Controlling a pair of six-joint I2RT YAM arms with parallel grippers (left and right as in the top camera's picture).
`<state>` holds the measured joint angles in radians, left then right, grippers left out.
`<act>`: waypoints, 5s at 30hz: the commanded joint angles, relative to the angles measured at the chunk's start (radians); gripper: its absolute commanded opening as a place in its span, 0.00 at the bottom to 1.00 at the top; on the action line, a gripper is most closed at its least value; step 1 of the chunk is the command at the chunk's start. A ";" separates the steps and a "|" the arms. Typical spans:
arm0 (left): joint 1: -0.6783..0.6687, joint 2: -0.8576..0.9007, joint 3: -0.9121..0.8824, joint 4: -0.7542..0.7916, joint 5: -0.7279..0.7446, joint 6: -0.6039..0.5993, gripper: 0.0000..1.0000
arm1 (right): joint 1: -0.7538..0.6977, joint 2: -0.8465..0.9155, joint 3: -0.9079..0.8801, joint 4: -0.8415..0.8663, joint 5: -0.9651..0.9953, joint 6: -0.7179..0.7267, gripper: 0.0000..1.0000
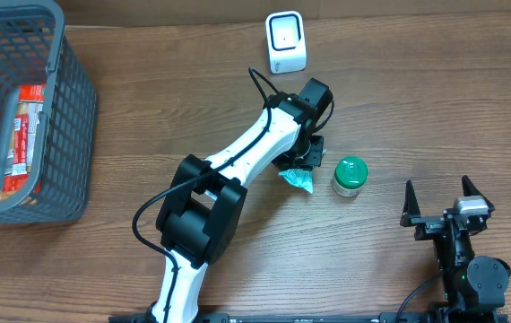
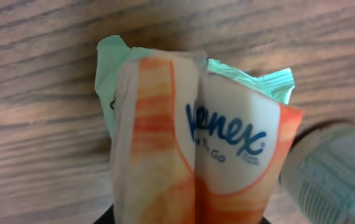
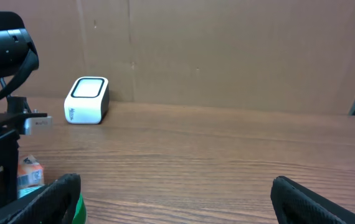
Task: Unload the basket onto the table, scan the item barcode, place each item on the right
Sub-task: 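Carry the Kleenex pack with the left gripper under the scanner, then release the Kleenex pack on the table beside the jar, then reach the left gripper into the basket toward the red package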
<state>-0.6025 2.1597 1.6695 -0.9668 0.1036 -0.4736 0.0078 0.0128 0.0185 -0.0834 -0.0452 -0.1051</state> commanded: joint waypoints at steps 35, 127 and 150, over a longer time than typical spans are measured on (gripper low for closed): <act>0.203 -0.047 0.848 -0.569 -0.434 0.253 1.00 | -0.003 -0.010 -0.011 0.003 -0.001 -0.004 1.00; 1.400 0.257 0.566 -0.159 -0.031 0.698 0.45 | -0.003 -0.010 -0.011 0.003 -0.001 -0.004 1.00; 1.401 -0.284 0.595 -0.118 0.048 0.461 0.72 | -0.003 -0.010 -0.011 0.003 -0.001 -0.004 1.00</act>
<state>0.7963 1.8210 2.2917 -1.0706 0.1680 0.0036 0.0078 0.0128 0.0185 -0.0837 -0.0456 -0.1051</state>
